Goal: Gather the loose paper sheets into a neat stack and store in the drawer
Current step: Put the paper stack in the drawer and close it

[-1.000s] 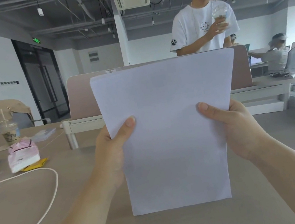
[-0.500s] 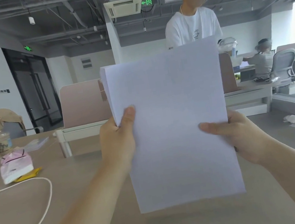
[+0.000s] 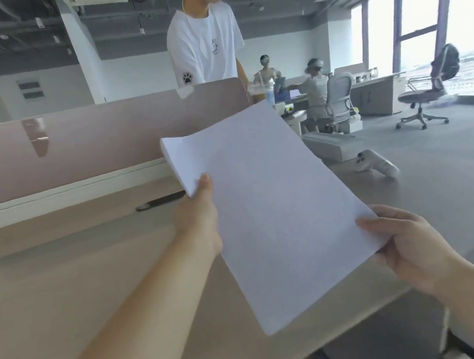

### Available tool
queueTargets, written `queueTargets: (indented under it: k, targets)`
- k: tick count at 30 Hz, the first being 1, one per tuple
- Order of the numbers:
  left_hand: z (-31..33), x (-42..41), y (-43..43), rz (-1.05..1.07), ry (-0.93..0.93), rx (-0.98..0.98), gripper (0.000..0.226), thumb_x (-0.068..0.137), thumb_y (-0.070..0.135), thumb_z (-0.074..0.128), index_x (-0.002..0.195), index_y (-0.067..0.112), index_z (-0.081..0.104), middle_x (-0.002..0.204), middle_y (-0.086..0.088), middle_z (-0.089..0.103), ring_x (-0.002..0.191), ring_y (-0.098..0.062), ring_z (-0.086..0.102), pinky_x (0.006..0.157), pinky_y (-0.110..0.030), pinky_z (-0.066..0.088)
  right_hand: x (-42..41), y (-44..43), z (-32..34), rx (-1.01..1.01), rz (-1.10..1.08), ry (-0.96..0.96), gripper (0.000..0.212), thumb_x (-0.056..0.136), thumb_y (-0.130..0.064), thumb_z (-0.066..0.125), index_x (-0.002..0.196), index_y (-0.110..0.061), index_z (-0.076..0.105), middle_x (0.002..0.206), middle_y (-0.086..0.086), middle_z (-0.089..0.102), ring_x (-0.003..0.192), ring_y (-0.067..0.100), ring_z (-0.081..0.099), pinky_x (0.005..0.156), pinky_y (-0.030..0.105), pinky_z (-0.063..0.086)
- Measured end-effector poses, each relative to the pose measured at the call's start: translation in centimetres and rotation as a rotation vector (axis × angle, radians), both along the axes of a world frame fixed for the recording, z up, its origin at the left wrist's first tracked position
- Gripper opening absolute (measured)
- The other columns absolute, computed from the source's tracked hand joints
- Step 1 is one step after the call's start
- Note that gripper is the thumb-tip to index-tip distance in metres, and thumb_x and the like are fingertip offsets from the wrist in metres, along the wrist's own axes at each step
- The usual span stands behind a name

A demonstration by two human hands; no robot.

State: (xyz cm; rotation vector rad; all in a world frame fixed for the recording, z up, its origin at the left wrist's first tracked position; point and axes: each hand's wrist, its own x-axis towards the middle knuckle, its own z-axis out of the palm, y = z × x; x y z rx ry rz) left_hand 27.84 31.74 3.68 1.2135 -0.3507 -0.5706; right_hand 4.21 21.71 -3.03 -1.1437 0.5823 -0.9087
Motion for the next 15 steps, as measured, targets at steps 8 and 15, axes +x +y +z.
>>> queueTargets:
  k: [8, 15]
  targets:
    - [-7.4, -16.0, -5.2, -0.155, 0.078, 0.164, 0.057, 0.073, 0.056, 0.068, 0.108, 0.011, 0.062, 0.110, -0.009, 0.067, 0.099, -0.035, 0.065, 0.093, -0.053, 0.050, -18.6, 0.4, -4.5, 0.027, -0.211, 0.154, 0.027, 0.086, 0.005, 0.052, 0.105, -0.002, 0.071, 0.101, 0.014, 0.076, 0.082, 0.030, 0.070, 0.064, 0.037, 0.060]
    - [-9.0, -31.9, -6.3, -0.322, 0.047, 0.176, 0.033, 0.089, 0.039, 0.062, 0.100, 0.008, 0.062, 0.095, -0.006, 0.065, 0.085, -0.026, 0.064, 0.077, -0.040, 0.056, -33.9, 1.4, -8.2, 0.162, -0.341, 0.194, 0.028, 0.085, 0.004, 0.052, 0.108, 0.000, 0.068, 0.103, 0.015, 0.075, 0.087, 0.032, 0.066, 0.066, 0.036, 0.061]
